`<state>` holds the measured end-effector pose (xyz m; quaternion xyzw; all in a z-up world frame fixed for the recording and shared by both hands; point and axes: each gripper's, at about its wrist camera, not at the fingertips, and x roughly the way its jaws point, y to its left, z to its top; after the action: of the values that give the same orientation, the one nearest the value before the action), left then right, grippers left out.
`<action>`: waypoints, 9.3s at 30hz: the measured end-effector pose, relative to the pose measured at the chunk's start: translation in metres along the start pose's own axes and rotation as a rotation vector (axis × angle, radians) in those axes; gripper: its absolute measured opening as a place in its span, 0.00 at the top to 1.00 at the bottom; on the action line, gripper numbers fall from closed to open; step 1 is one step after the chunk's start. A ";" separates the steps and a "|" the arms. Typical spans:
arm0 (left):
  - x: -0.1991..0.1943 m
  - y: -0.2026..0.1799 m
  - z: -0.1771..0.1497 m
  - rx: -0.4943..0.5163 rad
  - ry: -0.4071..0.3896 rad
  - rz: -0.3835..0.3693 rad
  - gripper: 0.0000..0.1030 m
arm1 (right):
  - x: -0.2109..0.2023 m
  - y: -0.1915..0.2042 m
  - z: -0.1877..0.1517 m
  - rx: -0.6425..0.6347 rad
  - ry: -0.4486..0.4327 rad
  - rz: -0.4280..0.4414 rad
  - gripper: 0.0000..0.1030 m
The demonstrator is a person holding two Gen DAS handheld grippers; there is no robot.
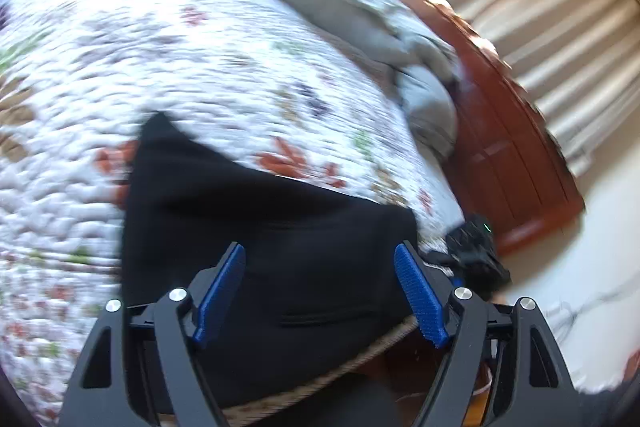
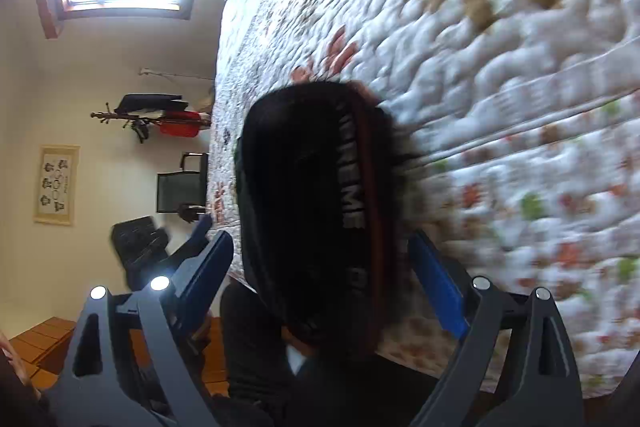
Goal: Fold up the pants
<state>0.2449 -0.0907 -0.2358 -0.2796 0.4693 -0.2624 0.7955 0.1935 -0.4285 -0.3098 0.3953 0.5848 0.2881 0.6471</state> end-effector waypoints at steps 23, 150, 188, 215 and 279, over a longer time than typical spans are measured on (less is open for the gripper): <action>-0.024 0.057 -0.021 -0.130 -0.058 0.011 0.26 | 0.023 0.035 -0.015 -0.198 -0.083 -0.345 0.84; -0.039 0.116 0.056 -0.100 0.191 0.090 0.73 | 0.115 0.151 0.033 -0.175 0.024 -0.246 0.74; -0.153 0.271 0.149 -0.081 -0.138 0.148 0.46 | 0.311 0.264 0.197 -0.237 -0.006 -0.008 0.71; -0.155 0.246 0.101 -0.172 -0.133 0.203 0.16 | 0.276 0.175 0.101 0.009 -0.081 0.017 0.90; -0.390 -0.093 -0.160 0.099 -0.359 0.681 0.04 | 0.089 0.453 -0.376 -0.749 -0.550 -0.771 0.05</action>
<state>-0.0768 0.0772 -0.0018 -0.1104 0.3753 0.0473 0.9191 -0.1233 -0.0526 0.0260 -0.0398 0.3559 0.1064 0.9276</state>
